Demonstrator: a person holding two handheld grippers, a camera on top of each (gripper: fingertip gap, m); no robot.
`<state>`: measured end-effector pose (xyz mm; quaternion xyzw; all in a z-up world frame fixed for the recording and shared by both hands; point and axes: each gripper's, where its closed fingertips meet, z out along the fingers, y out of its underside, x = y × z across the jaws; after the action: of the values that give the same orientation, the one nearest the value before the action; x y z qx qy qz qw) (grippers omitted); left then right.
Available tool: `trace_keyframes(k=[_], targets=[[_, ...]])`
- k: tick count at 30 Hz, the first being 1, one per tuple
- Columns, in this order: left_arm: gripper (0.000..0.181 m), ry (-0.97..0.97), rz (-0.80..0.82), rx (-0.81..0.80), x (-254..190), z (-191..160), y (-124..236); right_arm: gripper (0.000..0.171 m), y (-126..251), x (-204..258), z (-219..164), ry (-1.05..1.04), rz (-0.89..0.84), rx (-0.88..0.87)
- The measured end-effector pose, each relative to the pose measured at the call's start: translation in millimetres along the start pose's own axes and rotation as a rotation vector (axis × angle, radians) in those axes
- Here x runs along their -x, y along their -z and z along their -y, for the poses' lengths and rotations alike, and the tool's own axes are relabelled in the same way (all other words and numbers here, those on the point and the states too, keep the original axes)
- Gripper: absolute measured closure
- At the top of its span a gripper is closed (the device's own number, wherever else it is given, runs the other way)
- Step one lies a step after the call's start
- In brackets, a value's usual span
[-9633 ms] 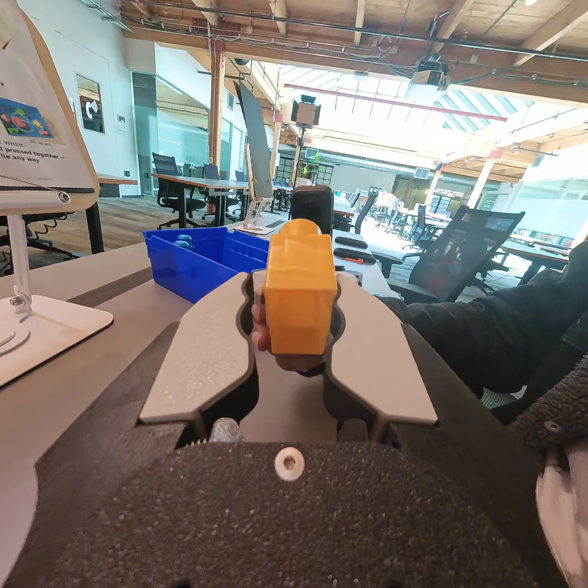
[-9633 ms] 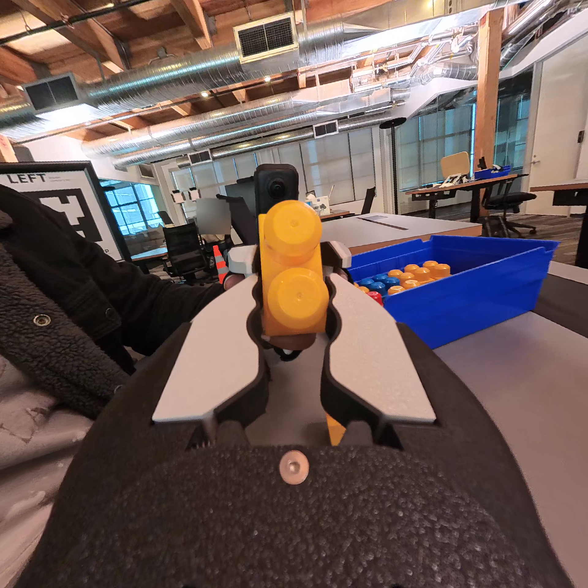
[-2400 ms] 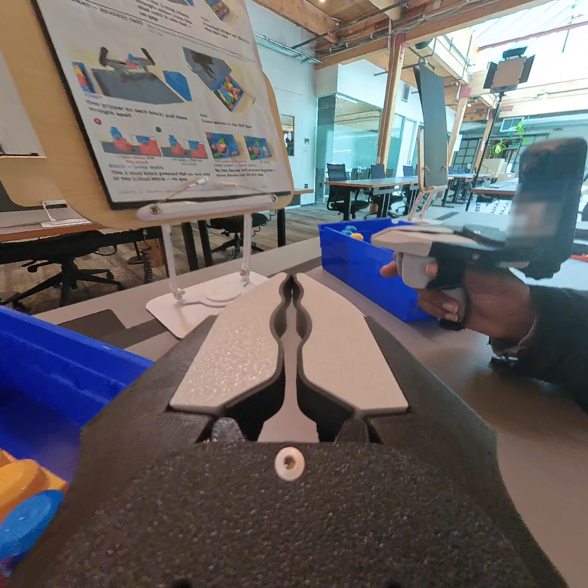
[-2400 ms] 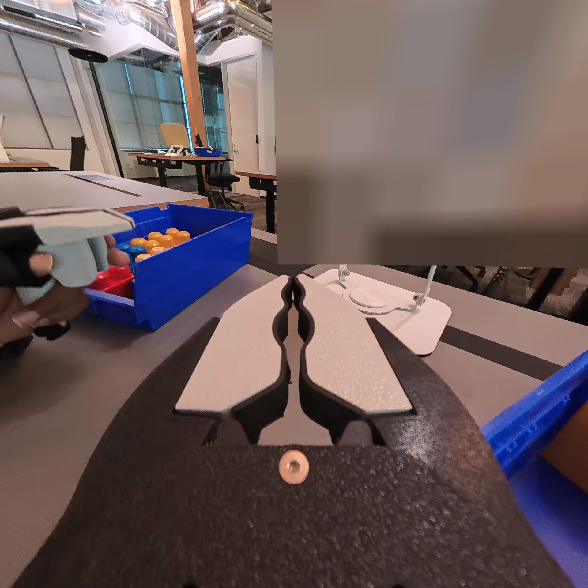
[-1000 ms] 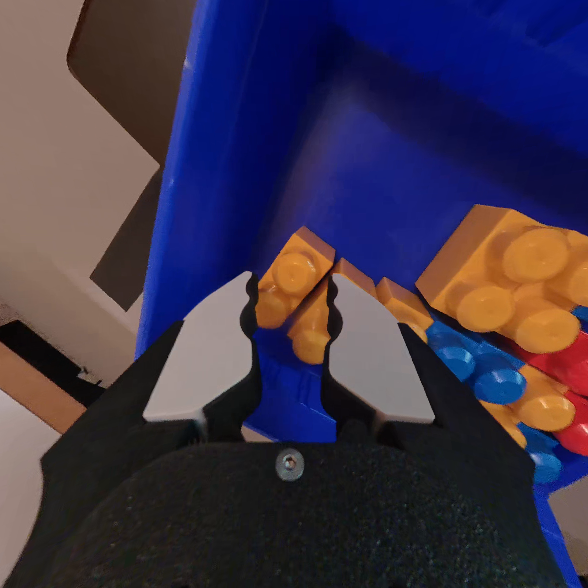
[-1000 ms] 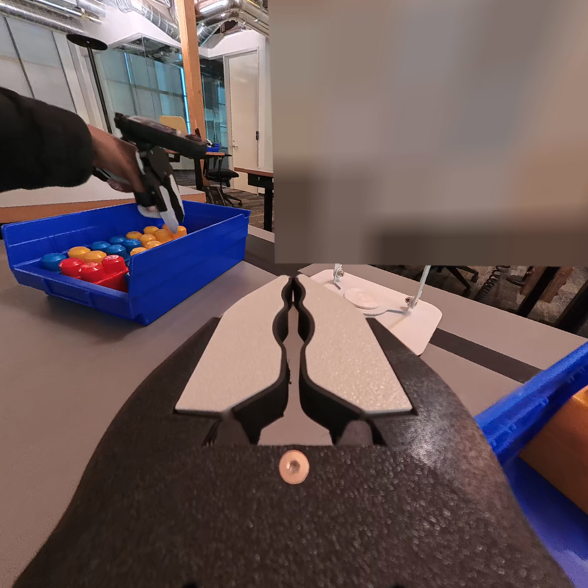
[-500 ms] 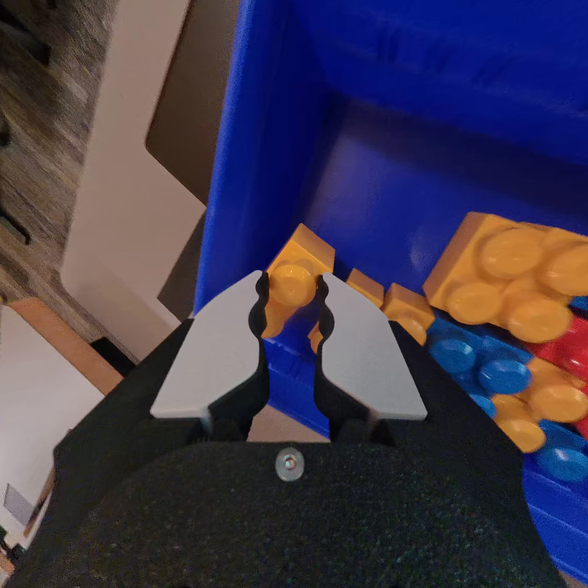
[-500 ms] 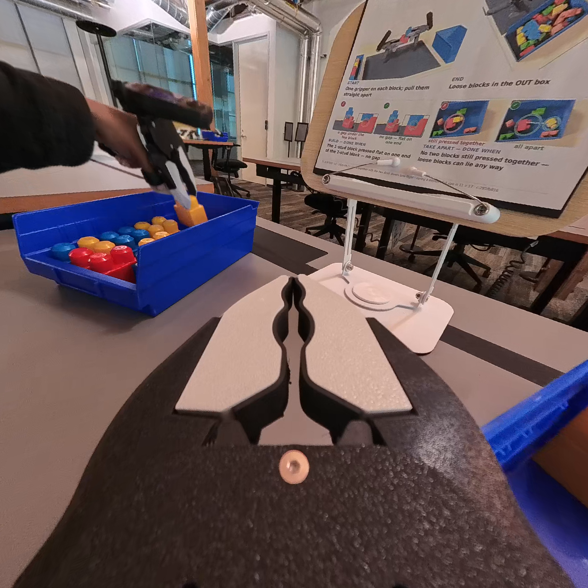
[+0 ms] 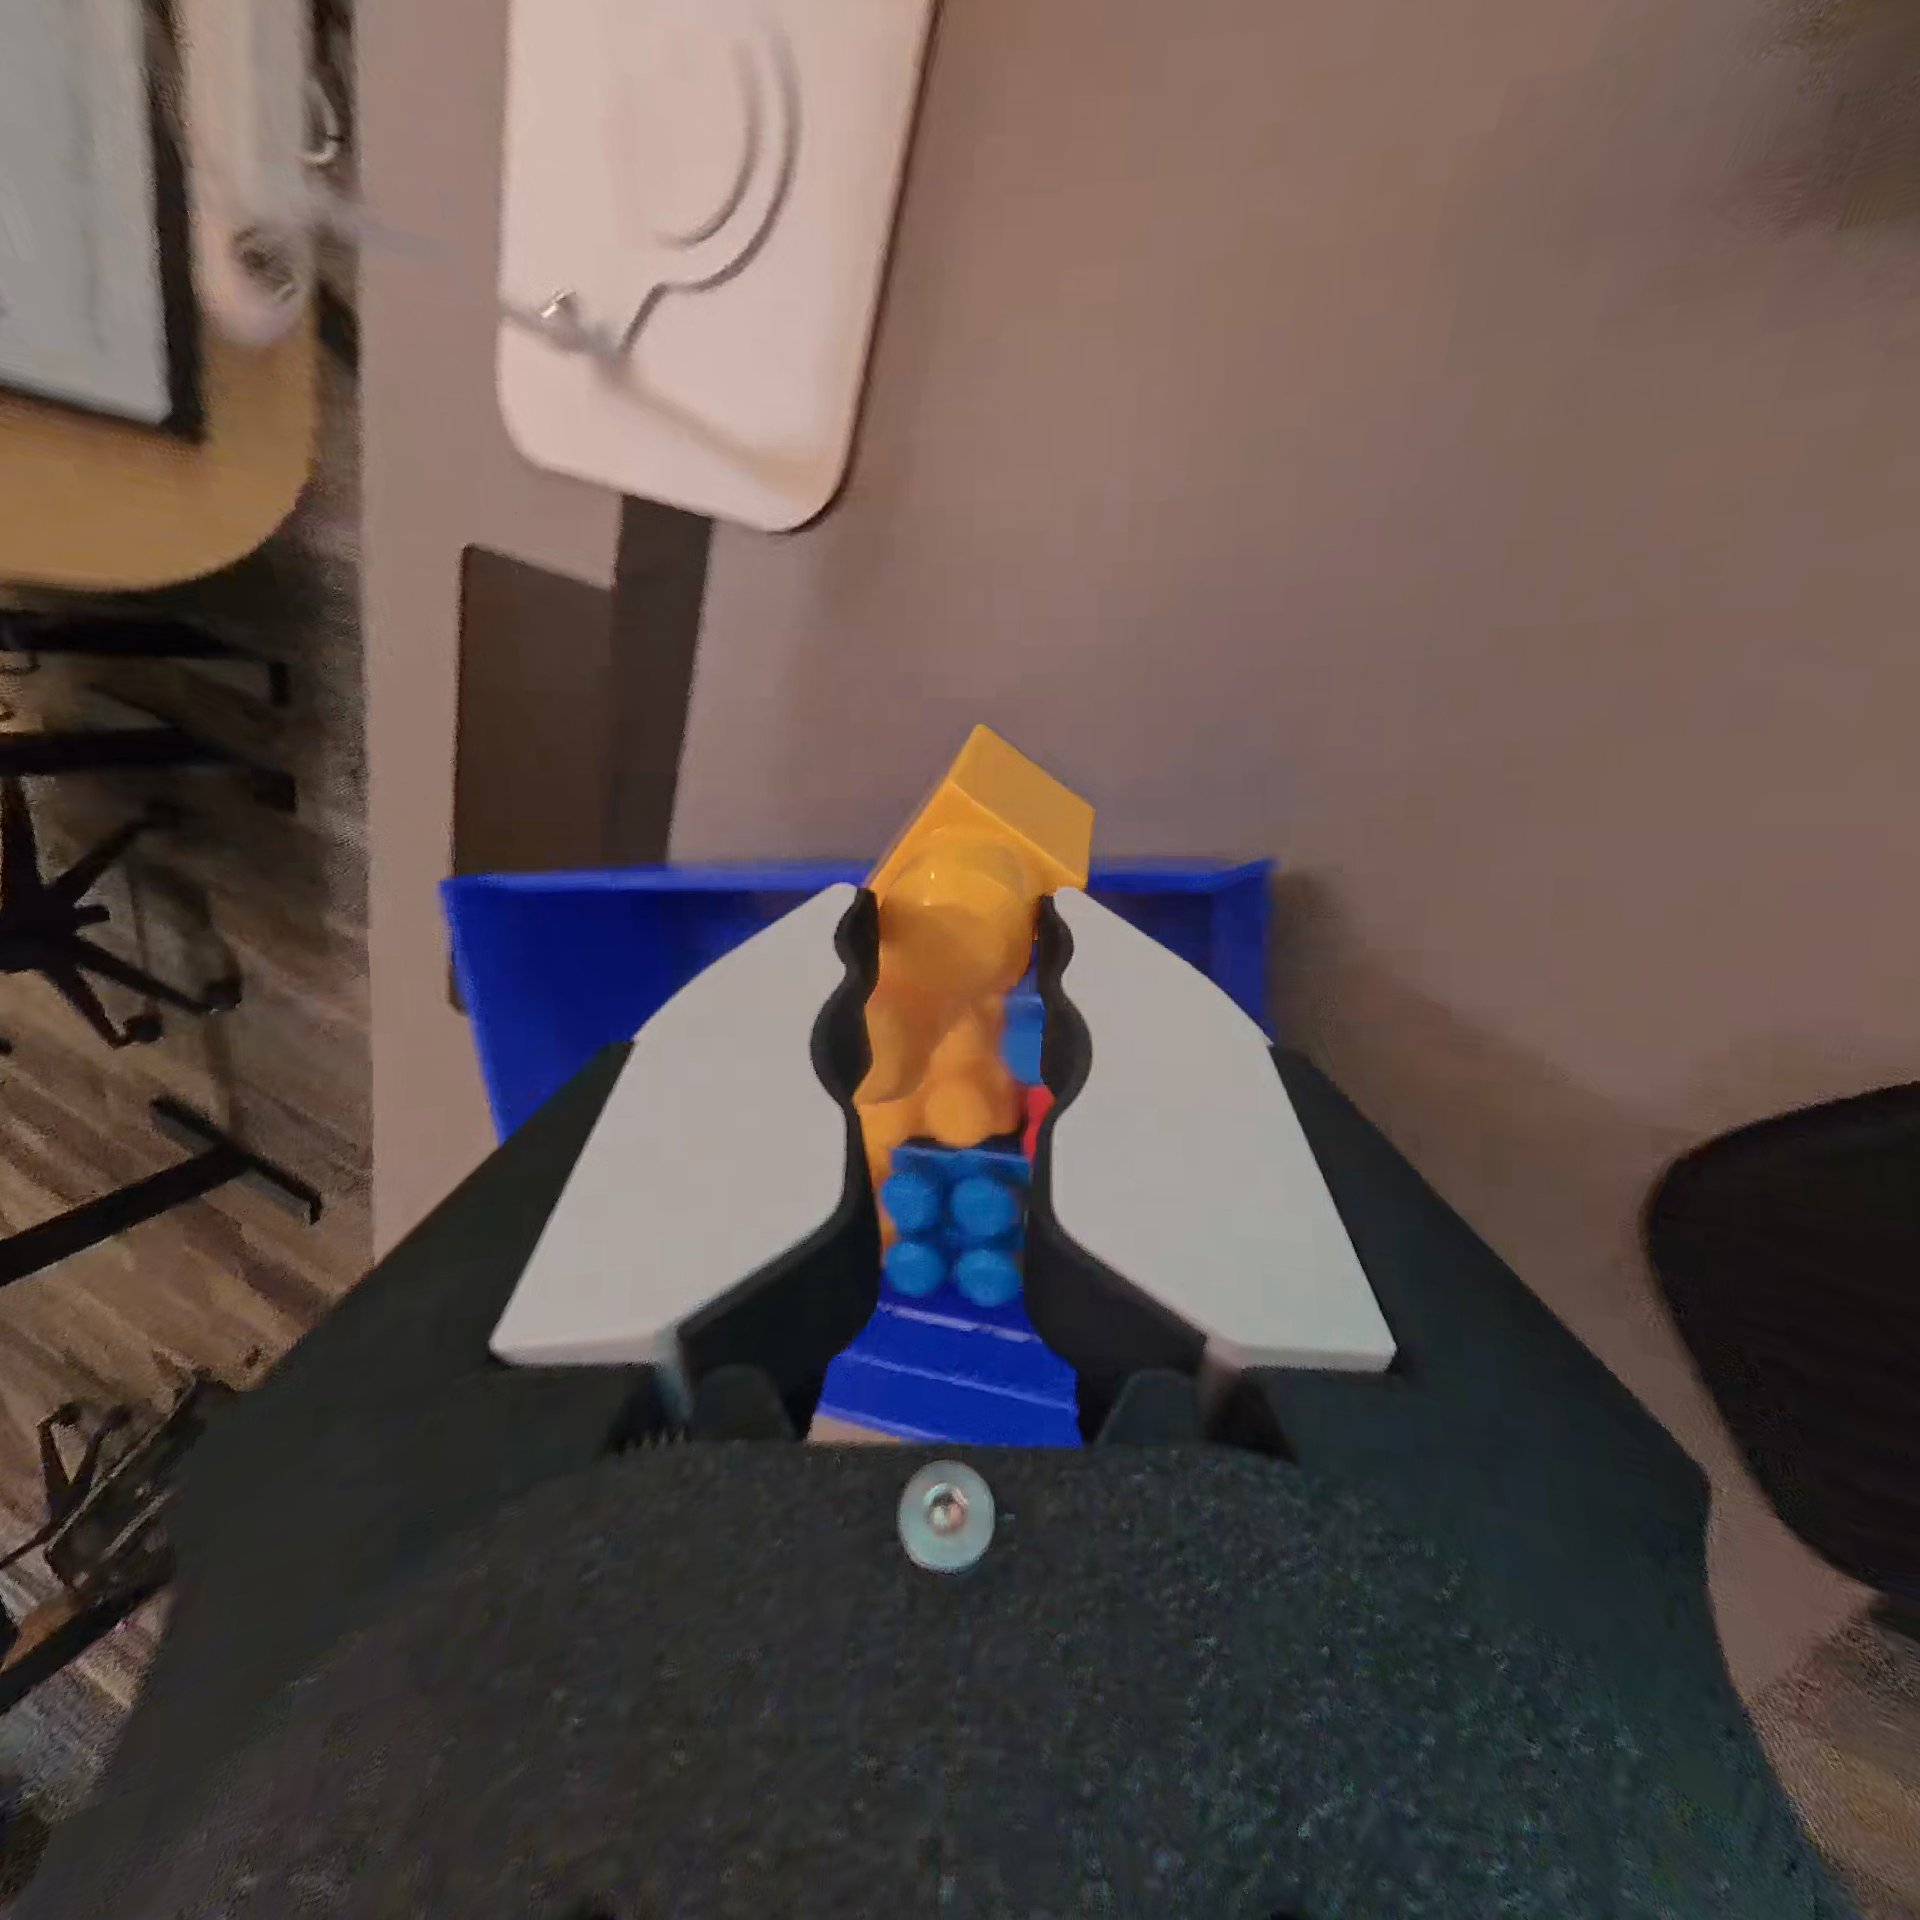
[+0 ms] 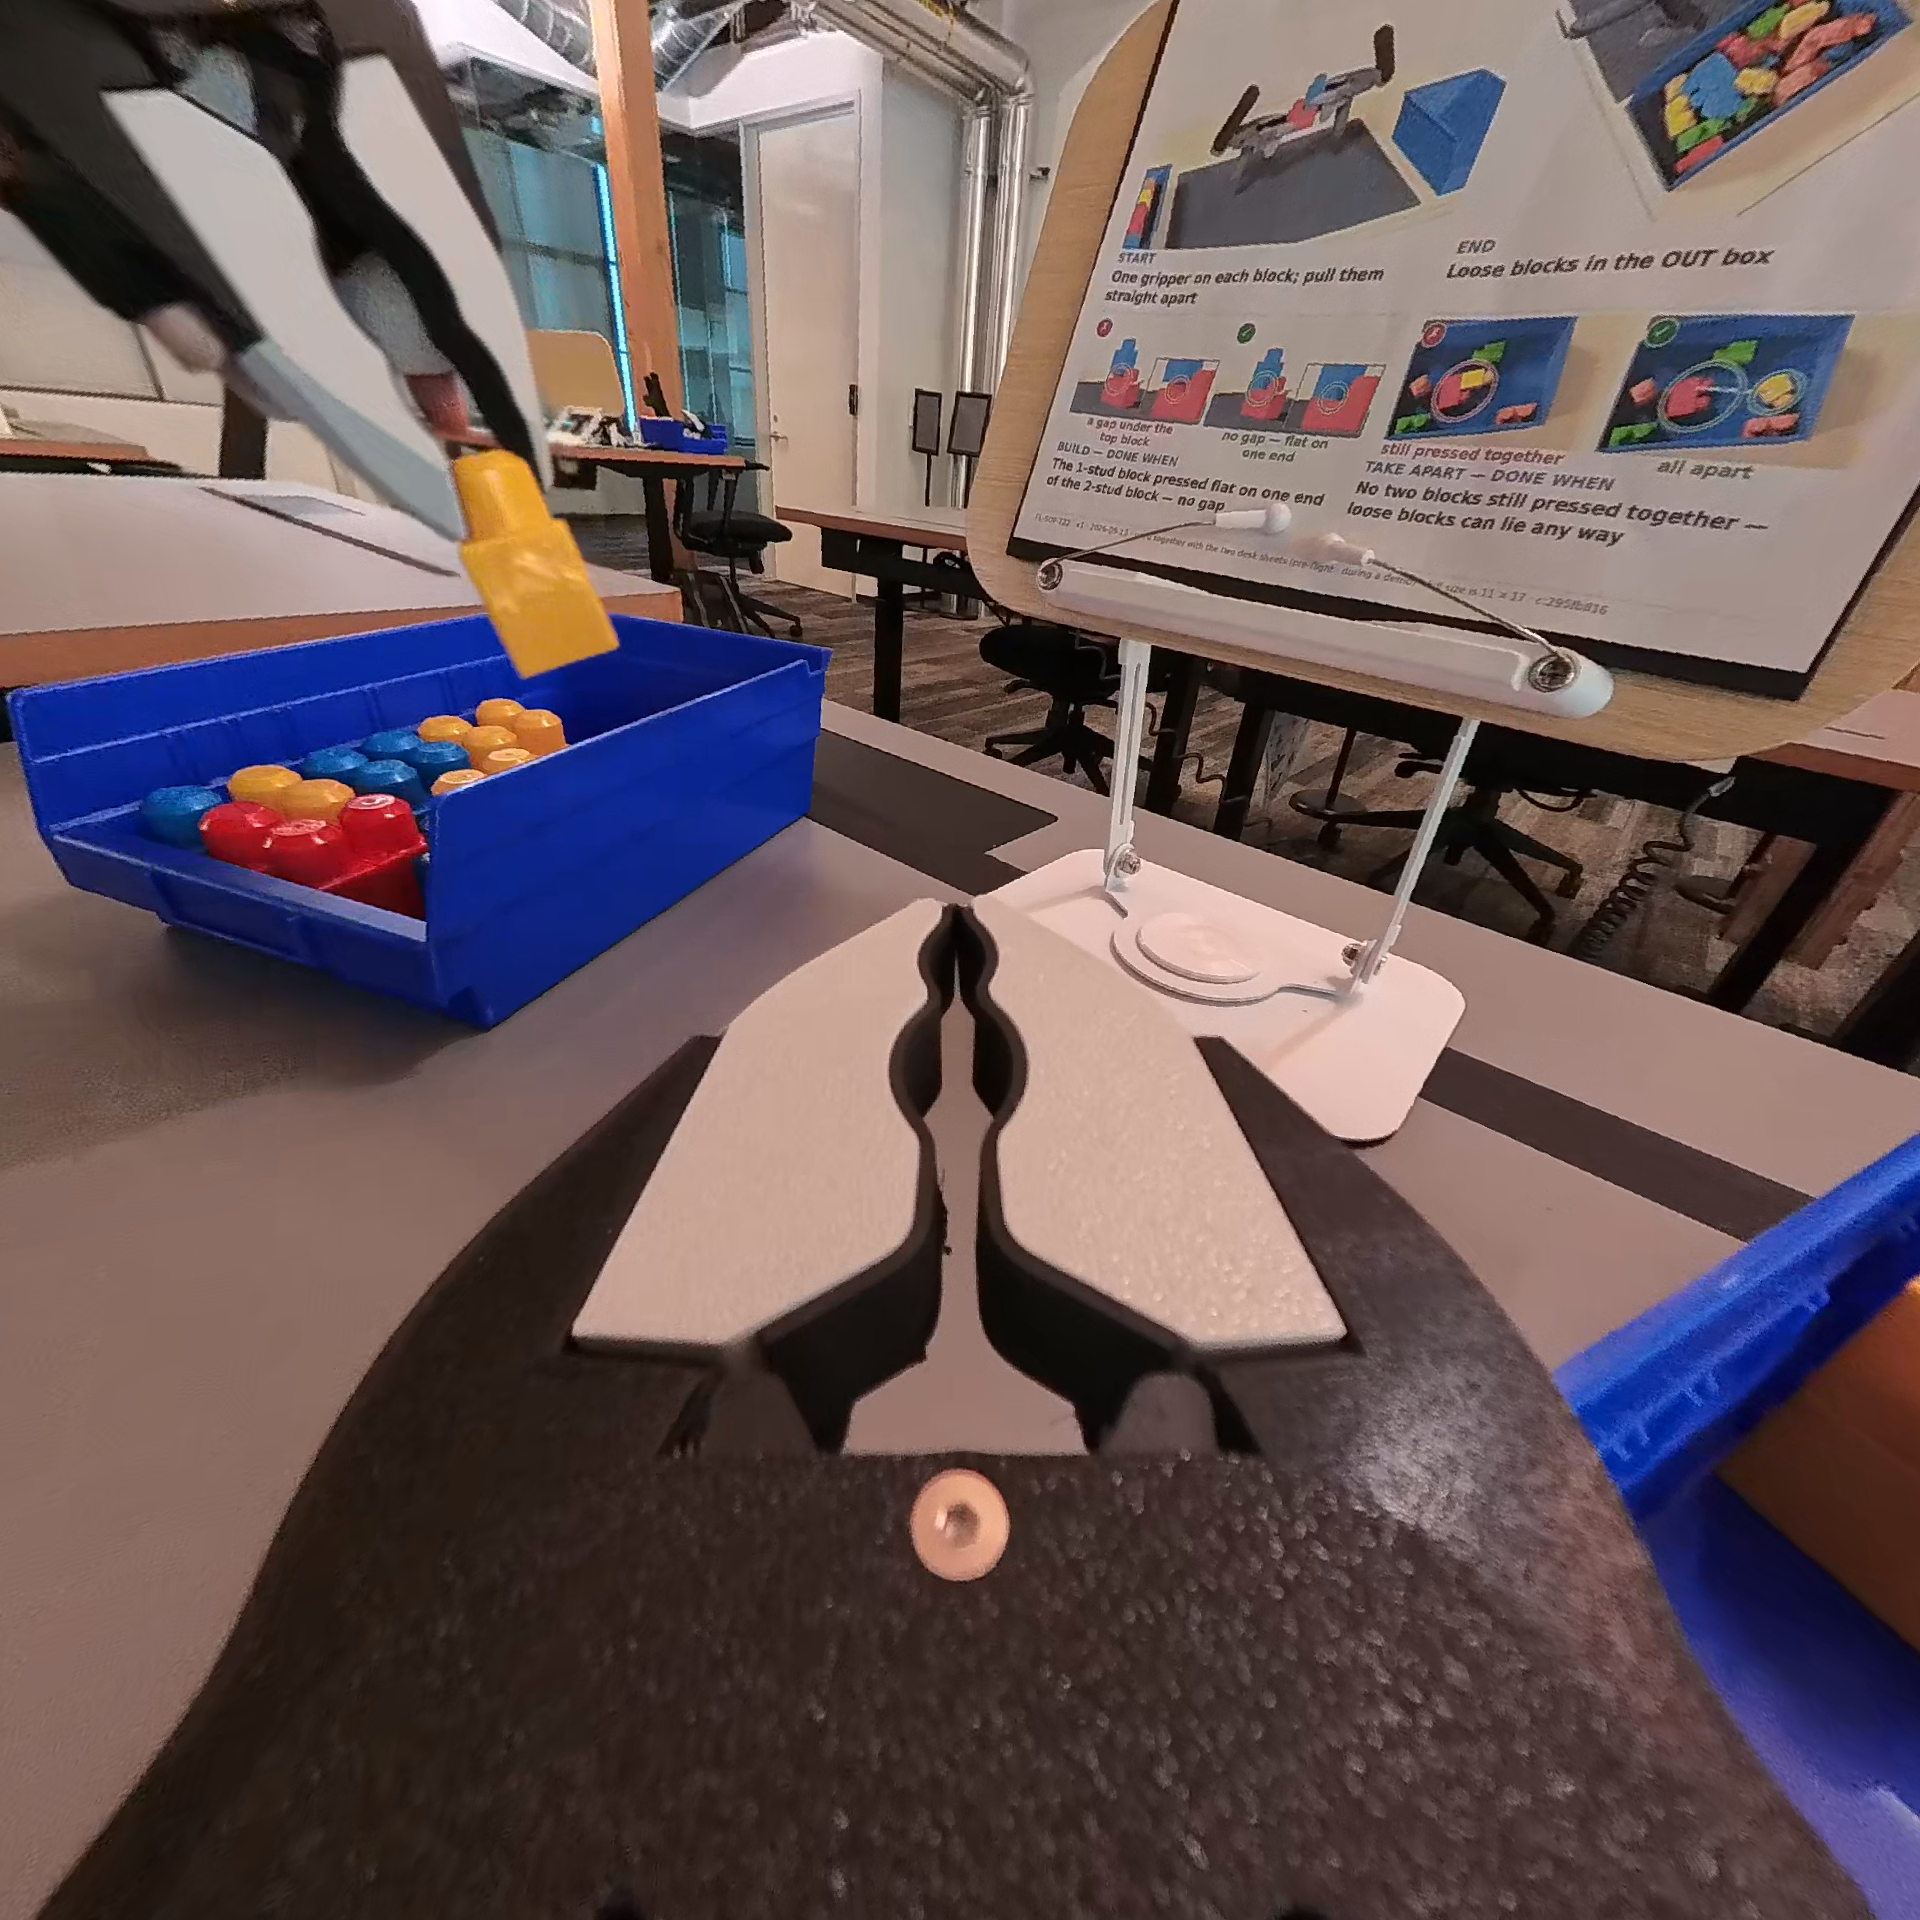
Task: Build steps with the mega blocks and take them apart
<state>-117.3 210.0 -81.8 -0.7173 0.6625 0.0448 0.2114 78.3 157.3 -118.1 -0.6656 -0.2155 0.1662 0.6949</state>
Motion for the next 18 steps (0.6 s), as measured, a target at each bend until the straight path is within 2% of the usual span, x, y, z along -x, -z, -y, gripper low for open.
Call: trace_keyframes(k=[7, 12, 18], targets=[[0.151, 0.016, -0.142, -0.014, -84.0, 48.6, -23.5, 0.171, 4.0, -7.6, 3.3, -0.003, -0.027, -0.013], [0.151, 0.035, -0.243, 0.029, -124.0, 53.2, -62.3, 0.171, 7.3, -13.6, 7.0, -0.008, -0.043, -0.026], [0.152, 0.036, -0.284, 0.106, -147.9, 43.7, -96.5, 0.171, 9.2, -18.2, 9.3, -0.014, -0.054, -0.034]])
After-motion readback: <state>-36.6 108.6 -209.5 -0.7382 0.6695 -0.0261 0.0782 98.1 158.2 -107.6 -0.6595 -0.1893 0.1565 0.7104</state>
